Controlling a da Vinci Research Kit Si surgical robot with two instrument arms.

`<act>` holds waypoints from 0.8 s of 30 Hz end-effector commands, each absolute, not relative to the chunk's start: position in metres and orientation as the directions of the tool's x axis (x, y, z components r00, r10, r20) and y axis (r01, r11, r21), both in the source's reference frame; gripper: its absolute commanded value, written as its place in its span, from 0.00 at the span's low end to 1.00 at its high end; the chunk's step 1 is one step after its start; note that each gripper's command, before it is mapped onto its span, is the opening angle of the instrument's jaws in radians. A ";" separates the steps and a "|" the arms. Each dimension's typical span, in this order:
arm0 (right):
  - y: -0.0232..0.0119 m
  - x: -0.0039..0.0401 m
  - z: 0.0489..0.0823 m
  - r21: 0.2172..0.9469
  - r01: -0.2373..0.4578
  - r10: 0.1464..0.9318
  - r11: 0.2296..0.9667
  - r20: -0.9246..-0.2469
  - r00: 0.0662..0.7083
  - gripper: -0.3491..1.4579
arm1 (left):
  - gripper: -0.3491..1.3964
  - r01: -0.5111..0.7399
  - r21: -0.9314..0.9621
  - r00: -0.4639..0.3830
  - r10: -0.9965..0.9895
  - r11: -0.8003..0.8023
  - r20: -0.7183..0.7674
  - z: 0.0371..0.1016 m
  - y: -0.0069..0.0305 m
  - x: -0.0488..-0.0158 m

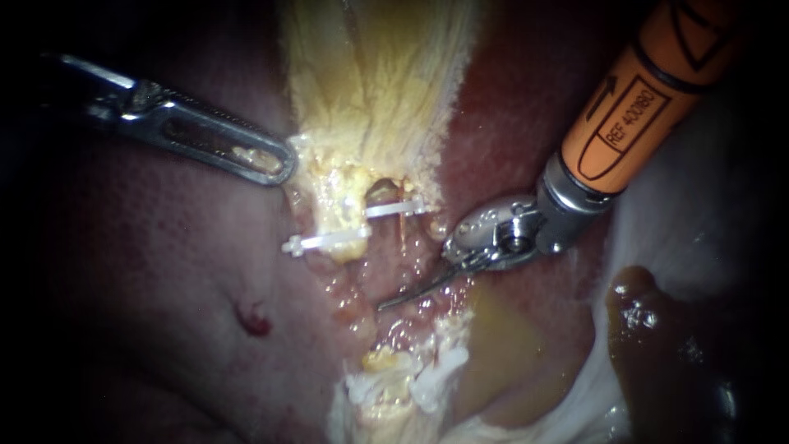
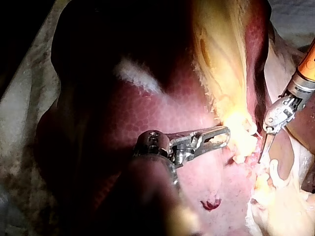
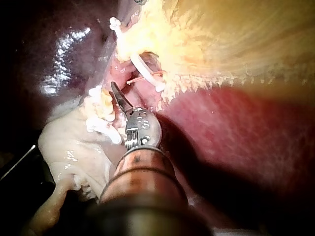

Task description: Go back from the cut right tube

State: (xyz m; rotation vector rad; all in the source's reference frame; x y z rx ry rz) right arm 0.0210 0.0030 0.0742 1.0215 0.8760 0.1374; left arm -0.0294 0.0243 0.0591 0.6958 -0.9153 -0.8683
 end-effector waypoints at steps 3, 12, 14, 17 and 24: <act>0.0029 0.0210 0.0741 0.797 0.283 0.497 0.534 -0.566 0.658 0.00 | 0.00 0.330 0.813 0.333 -0.865 0.481 0.376 0.0592 0.0243 -0.0294; 0.0027 0.0212 0.0735 0.825 0.242 0.567 0.510 -0.534 0.626 0.68 | 0.00 0.329 0.812 0.334 -0.864 0.482 0.378 0.0596 0.0243 -0.0293; 0.0026 0.0213 0.0733 0.822 0.228 0.574 0.522 -0.536 0.619 0.79 | 0.00 0.329 0.812 0.334 -0.864 0.482 0.378 0.0597 0.0243 -0.0293; 0.0024 0.0214 0.0731 0.820 0.219 0.581 0.530 -0.538 0.611 0.85 | 0.00 0.329 0.812 0.334 -0.864 0.482 0.378 0.0598 0.0244 -0.0292; 0.0019 0.0212 0.0722 0.798 0.126 0.622 0.590 -0.548 0.559 0.98 | 0.00 0.328 0.812 0.334 -0.863 0.483 0.378 0.0599 0.0245 -0.0291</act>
